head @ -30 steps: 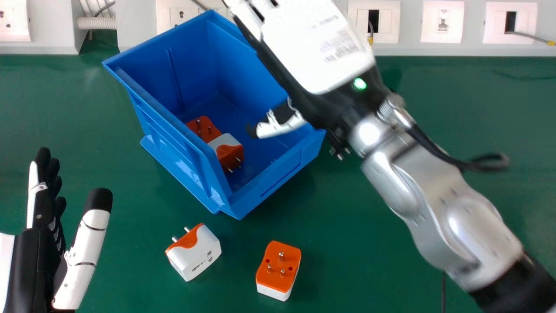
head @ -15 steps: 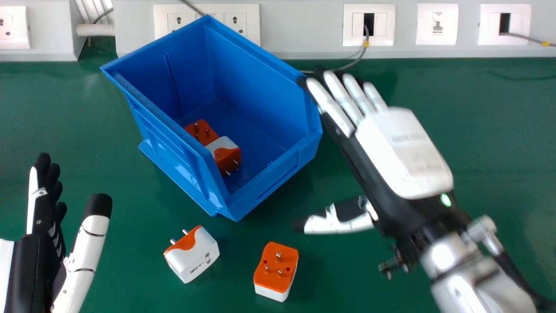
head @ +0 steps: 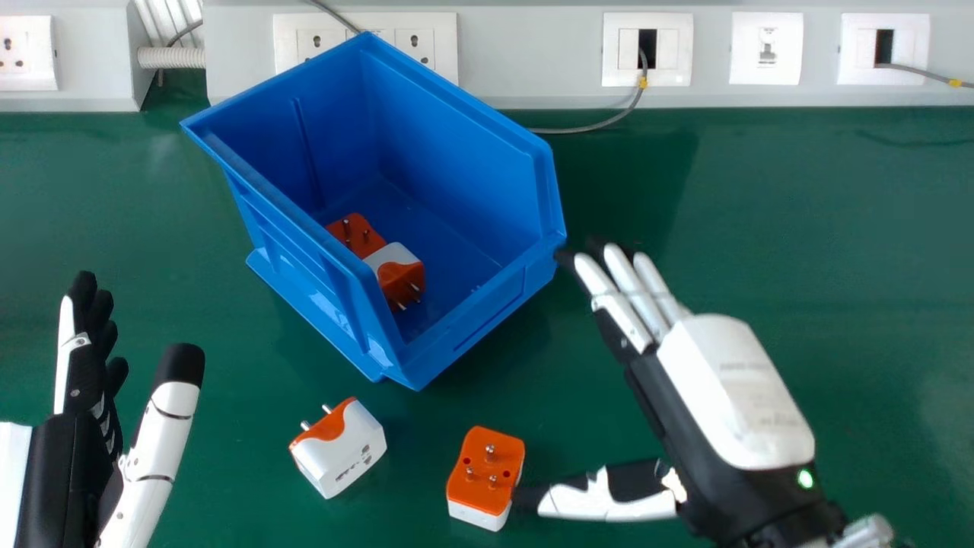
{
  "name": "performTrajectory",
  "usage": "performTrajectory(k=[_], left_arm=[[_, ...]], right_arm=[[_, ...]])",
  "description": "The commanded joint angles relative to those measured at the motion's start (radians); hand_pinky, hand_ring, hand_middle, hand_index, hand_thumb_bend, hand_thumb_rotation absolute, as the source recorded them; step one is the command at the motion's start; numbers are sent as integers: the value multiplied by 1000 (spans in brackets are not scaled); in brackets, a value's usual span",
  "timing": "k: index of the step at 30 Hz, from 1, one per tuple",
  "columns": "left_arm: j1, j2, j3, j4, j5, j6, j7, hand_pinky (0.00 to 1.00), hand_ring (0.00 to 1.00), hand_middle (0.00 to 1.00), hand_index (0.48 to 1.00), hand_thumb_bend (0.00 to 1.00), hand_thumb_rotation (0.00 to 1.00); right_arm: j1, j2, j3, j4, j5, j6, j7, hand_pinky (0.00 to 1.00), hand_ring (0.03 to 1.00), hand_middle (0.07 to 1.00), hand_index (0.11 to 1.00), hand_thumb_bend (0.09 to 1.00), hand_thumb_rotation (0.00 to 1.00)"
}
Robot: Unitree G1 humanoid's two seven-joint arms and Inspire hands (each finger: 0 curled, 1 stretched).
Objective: Pick all objects and put in blue box
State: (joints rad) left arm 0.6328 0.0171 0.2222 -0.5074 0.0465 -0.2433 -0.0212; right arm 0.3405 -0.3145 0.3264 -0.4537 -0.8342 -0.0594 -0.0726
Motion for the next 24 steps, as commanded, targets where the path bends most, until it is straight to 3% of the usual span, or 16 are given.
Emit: performTrajectory(k=[1,7,16,21,24], left_arm=[[3,6,1,-27,1,-14,0,978,1000,1000,1000,614,805],[7,7,2,-27,-5,-14,-3,987,1000,1000,1000,596,804],[4,11,3,-27,-2,-6,-4,999,1000,1000,1000,579,805],[2,14,-1,-26,4,-6,-6,1000,1000,1000,1000,588,807],[-7,23,4,-15,3,-6,-9,1000,1000,1000,1000,578,809]], right_arm=[[17,16,10,-18,-2,4,12,867,1000,1000,952,805,543],[54,24,34,-6,-13,11,36,874,996,998,950,826,565],[54,6,62,32,-44,30,117,867,971,979,938,838,581],[23,36,83,85,-51,47,120,848,957,967,931,832,569],[-17,84,117,153,-66,90,117,841,949,962,927,836,557]])
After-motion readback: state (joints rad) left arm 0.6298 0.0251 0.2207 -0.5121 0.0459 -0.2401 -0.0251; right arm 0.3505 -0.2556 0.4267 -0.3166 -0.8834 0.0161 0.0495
